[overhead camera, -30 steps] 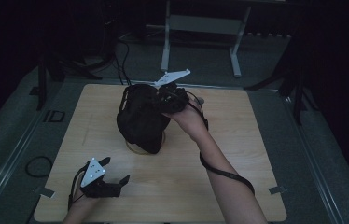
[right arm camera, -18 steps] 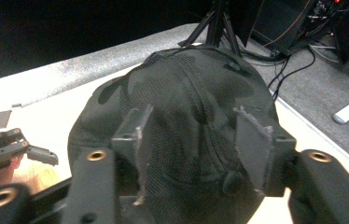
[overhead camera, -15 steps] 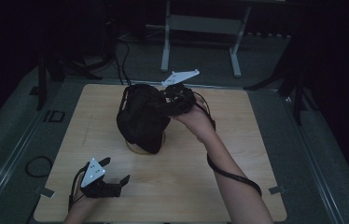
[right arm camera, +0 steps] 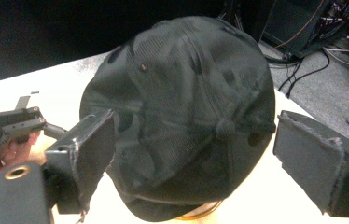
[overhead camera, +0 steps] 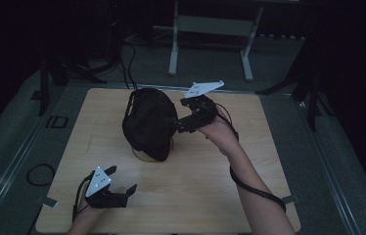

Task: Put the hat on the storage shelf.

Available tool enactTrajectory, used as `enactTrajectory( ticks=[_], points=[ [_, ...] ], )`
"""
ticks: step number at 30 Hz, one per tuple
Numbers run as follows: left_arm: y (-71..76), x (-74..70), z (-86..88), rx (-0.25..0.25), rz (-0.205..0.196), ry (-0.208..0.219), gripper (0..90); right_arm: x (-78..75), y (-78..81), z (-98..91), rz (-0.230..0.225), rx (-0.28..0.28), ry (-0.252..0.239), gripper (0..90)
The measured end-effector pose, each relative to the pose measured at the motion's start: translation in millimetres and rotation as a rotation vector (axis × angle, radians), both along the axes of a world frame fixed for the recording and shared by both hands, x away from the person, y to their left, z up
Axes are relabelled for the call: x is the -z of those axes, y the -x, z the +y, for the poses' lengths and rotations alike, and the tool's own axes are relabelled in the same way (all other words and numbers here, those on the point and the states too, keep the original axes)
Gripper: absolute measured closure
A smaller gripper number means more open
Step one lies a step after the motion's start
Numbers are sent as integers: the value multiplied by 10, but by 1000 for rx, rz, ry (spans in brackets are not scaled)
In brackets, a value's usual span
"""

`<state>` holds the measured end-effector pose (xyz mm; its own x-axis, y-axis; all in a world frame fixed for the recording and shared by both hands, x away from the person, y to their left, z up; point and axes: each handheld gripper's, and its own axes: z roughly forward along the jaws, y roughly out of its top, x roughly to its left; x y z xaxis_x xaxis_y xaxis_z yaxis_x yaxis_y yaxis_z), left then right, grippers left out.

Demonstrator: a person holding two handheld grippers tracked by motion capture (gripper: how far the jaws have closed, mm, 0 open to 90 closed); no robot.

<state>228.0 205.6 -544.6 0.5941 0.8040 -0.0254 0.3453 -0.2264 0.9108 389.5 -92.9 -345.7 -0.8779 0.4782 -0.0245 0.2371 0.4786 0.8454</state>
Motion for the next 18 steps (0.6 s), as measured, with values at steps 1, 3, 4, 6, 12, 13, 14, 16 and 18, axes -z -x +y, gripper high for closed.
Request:
enactTrajectory(
  ticks=[1,3,4,6,12,13,14,16,18],
  points=[
    [1,0,0,-1,-1,0,30,20,1,-31,-3,8,0,125],
    [2,1,1,0,0,1,30,63,8,-90,-10,9,-11,125],
    [3,3,1,-1,0,-5,29,85,15,-116,-15,15,-10,124],
    [4,6,3,1,1,-7,29,106,24,-140,-16,19,-11,124],
    [8,19,9,0,2,-1,30,259,125,-270,-20,12,0,124],
    [9,19,11,0,3,-4,30,277,141,-286,-18,11,-8,124],
    [12,20,13,-1,1,-8,30,296,157,-301,-18,10,-13,125],
    [16,21,14,-2,0,-15,29,338,182,-326,-13,10,-19,125],
    [20,20,17,-3,0,-11,30,394,206,-355,-11,6,-16,124]
  ],
)
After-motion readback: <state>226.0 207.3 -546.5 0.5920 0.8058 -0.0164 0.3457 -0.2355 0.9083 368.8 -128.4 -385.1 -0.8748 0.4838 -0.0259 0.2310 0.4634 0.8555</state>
